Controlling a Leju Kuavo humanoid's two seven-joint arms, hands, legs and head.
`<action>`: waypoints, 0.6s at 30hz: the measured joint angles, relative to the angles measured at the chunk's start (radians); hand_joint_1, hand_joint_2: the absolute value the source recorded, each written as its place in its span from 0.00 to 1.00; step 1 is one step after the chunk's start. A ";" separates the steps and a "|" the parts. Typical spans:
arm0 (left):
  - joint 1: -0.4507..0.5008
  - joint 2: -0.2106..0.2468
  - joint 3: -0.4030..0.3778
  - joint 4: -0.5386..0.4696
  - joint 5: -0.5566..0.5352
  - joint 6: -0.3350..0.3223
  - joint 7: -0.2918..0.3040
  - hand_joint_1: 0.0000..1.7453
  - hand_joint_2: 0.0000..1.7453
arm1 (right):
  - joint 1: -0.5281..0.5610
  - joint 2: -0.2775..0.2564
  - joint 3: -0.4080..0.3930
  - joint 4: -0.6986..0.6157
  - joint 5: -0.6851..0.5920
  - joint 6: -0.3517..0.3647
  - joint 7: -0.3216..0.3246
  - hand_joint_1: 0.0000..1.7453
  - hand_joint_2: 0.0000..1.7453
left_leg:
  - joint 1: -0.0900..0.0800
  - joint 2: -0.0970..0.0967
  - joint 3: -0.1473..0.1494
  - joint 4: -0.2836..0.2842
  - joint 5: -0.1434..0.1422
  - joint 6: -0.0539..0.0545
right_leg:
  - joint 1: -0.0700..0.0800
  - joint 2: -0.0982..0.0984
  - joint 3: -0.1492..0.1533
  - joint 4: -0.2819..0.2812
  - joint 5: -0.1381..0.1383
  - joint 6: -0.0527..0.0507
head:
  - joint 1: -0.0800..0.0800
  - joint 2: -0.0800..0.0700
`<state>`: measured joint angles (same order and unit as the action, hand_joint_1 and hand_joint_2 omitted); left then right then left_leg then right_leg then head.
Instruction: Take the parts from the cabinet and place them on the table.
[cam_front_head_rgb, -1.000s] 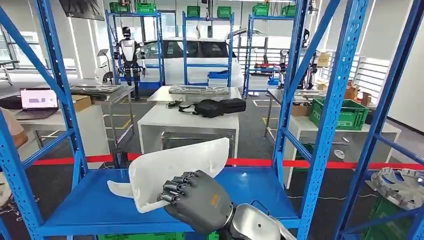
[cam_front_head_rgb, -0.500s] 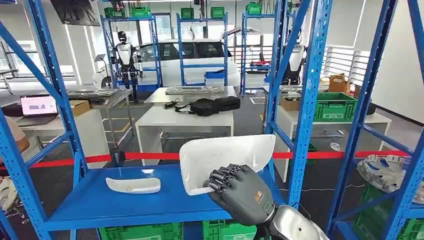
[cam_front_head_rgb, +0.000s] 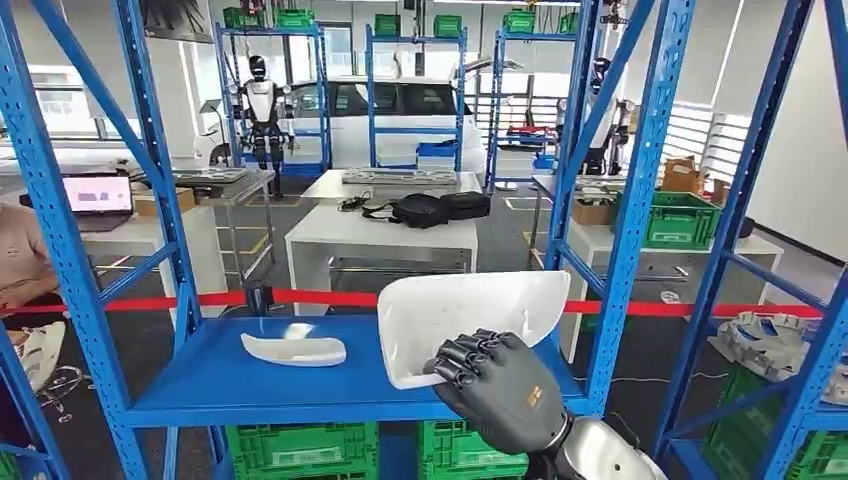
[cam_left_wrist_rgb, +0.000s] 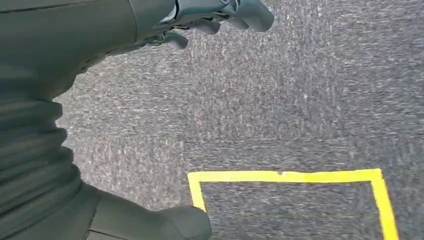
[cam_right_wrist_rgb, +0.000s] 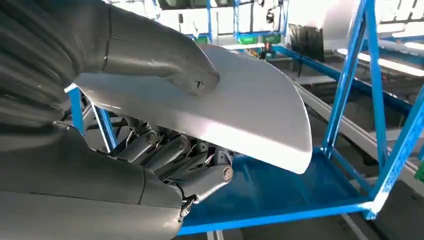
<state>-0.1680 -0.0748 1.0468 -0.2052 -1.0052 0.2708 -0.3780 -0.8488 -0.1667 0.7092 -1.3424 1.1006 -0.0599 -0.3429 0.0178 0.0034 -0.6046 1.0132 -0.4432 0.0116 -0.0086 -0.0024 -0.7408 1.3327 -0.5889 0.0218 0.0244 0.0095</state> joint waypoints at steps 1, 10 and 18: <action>0.000 0.000 0.000 0.000 -0.001 -0.001 0.000 0.00 1.00 | 0.000 0.000 -0.002 0.000 0.000 0.000 0.000 0.92 1.00 | 0.000 0.000 -0.010 0.002 0.006 -0.003 | -0.001 0.000 0.037 -0.044 0.028 -0.001 | 0.000 0.000; -0.006 0.000 -0.001 0.000 -0.018 -0.002 0.009 0.00 1.00 | -0.006 -0.008 -0.023 -0.003 0.000 0.004 -0.016 0.92 1.00 | 0.000 -0.003 -0.054 0.028 0.010 -0.054 | 0.001 0.000 0.190 -0.324 0.098 -0.057 | -0.003 0.000; -0.007 0.001 -0.001 0.000 -0.015 -0.002 0.005 0.00 1.00 | 0.001 -0.008 -0.024 -0.002 0.008 0.005 -0.013 0.92 1.00 | -0.002 -0.003 0.023 0.105 -0.062 -0.053 | 0.010 0.000 0.119 -0.317 0.151 -0.060 | -0.006 0.000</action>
<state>-0.1751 -0.0740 1.0456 -0.2052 -1.0201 0.2686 -0.3727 -0.8477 -0.1747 0.6855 -1.3443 1.1082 -0.0549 -0.3559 0.0161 0.0004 -0.5820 1.1183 -0.5048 -0.0416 0.0011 -0.0024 -0.6218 1.0161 -0.4378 -0.0386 0.0179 0.0095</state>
